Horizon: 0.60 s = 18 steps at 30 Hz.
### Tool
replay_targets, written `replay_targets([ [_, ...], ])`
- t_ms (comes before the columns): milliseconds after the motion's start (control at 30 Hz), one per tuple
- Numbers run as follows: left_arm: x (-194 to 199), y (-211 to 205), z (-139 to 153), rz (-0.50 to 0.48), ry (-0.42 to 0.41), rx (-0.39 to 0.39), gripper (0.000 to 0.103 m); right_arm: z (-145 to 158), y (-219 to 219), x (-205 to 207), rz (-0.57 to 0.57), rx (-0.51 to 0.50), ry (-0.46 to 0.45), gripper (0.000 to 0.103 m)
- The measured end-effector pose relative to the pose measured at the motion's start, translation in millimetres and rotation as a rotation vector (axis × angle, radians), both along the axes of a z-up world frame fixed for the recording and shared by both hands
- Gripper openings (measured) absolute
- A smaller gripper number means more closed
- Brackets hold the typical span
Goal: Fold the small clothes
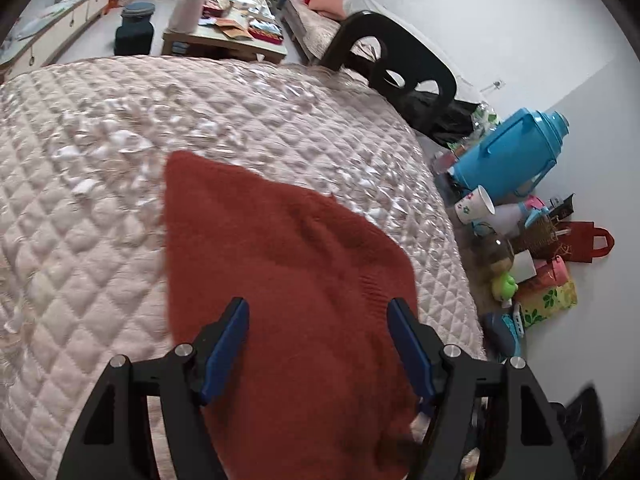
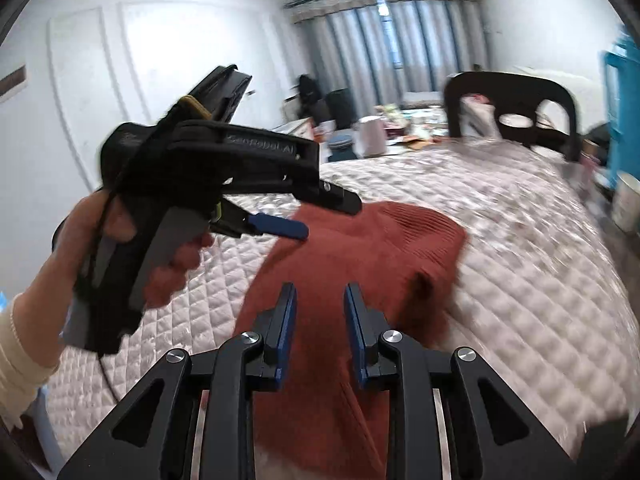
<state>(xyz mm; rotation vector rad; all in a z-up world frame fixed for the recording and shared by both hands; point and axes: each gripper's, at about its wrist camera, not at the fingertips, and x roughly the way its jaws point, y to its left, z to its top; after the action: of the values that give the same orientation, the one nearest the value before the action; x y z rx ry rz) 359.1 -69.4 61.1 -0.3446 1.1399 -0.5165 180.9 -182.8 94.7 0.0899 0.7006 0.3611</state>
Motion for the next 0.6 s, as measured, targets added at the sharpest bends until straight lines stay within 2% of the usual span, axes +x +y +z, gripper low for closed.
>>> replay_targets([
  [133, -3, 12, -4, 0.018, -0.013, 0.012, 0.074, -22, -9, 24, -0.089, -0.092, 0.088, 0.025],
  [200, -4, 14, -6, 0.01, -0.034, 0.041, 0.074, -32, -15, 27, -0.099, -0.126, 0.113, 0.025],
  [267, -4, 13, -9, 0.008, -0.052, 0.061, 0.074, -37, -20, 27, -0.094, -0.117, 0.115, 0.025],
  [400, -2, 16, -19, 0.022, -0.036, 0.036, 0.074, -39, -21, 26, -0.065, -0.138, 0.104, 0.025],
  [467, -3, 15, -21, 0.032, -0.045, 0.058, 0.074, -36, -20, 27, -0.061, -0.145, 0.113, 0.025],
  [600, -11, 17, -21, 0.029, -0.069, 0.068, 0.076, -20, -26, 17, -0.06, -0.076, 0.074, 0.025],
])
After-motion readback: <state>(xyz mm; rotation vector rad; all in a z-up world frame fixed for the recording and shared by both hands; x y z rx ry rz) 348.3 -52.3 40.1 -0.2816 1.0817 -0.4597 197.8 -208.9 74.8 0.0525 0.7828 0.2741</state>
